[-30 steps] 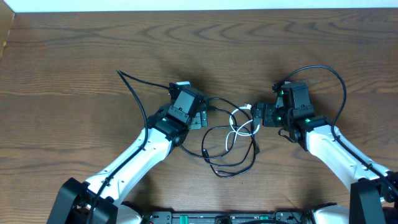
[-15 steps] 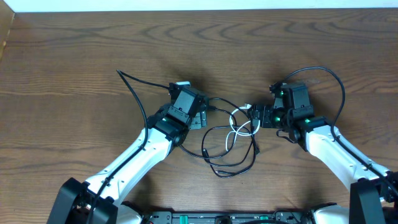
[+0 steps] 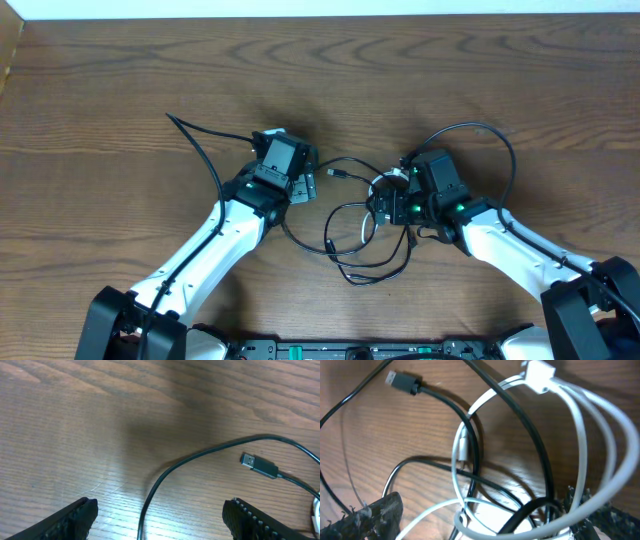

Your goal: Untangle cables

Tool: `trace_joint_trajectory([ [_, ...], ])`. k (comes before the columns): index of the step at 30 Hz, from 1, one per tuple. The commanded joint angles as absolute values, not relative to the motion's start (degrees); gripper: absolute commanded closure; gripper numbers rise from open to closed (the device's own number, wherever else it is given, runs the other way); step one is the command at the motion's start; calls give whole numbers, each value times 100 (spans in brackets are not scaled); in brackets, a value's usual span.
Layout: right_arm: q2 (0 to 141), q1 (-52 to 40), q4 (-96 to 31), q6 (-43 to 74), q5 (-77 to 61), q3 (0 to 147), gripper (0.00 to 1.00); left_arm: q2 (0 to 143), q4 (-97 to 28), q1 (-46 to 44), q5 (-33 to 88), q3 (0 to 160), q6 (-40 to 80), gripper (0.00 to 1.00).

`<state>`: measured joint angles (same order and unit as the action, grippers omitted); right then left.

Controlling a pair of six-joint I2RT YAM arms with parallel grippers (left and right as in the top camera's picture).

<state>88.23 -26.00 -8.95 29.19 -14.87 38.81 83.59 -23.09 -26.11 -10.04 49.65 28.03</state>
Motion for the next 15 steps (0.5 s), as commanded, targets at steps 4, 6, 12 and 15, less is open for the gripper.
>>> trace_joint_trajectory([
  [4, 8851, -2720, -878, 3017, -1516, 3839, 1, 8381, -2373, -2519, -969, 5059, 2742, 14],
  [6, 8851, -2720, -875, 3017, -1516, 3839, 1, 8381, -2370, -2519, -969, 5059, 2742, 14],
  [12, 8851, -2722, -878, 3017, -1516, 3839, 1, 8381, -2366, -2519, -969, 5059, 2744, 14],
  [15, 8851, -2720, -878, 3017, -1516, 3839, 1, 8381, -2366, -2519, -969, 5059, 2742, 14],
])
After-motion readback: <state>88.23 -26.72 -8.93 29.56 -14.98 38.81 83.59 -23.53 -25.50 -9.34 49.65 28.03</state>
